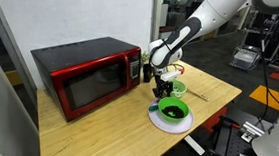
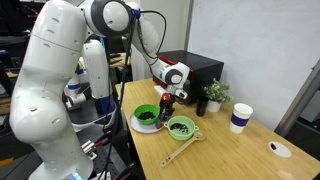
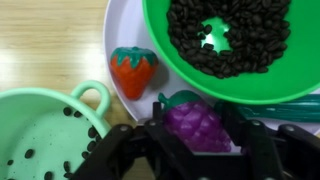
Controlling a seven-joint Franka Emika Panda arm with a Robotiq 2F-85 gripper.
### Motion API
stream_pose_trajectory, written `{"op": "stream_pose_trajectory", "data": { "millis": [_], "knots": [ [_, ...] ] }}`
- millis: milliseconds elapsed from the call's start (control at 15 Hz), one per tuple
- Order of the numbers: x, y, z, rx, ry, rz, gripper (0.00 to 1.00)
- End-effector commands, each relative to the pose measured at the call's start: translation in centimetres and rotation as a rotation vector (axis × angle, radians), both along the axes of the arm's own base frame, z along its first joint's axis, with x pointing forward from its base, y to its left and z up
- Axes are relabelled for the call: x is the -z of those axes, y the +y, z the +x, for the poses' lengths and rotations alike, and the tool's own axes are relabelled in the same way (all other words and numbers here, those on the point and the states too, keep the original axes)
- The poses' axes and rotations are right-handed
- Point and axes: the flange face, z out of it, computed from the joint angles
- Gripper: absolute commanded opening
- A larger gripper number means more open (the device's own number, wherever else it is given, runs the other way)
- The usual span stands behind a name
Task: Put the purple object in the light green bowl
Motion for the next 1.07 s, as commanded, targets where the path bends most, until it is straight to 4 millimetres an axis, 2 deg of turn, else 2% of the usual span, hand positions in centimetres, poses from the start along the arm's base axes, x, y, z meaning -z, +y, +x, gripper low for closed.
{"op": "stream_pose_trajectory", "data": {
  "millis": [0,267,667,1000],
  "knots": [
    [0.6,0.2,0.2,-0.012,-0.001,-0.011,0.36],
    [-1.1,0.6,-0.3,-0.035,-0.016,0.004,0.36],
    [-4.9,2.0,-1.0,-0.08,-0.069,-0.009,0.36],
    [-8.2,1.9,-1.3,-0.099,-0.107,-0.018,0.36]
  ]
}}
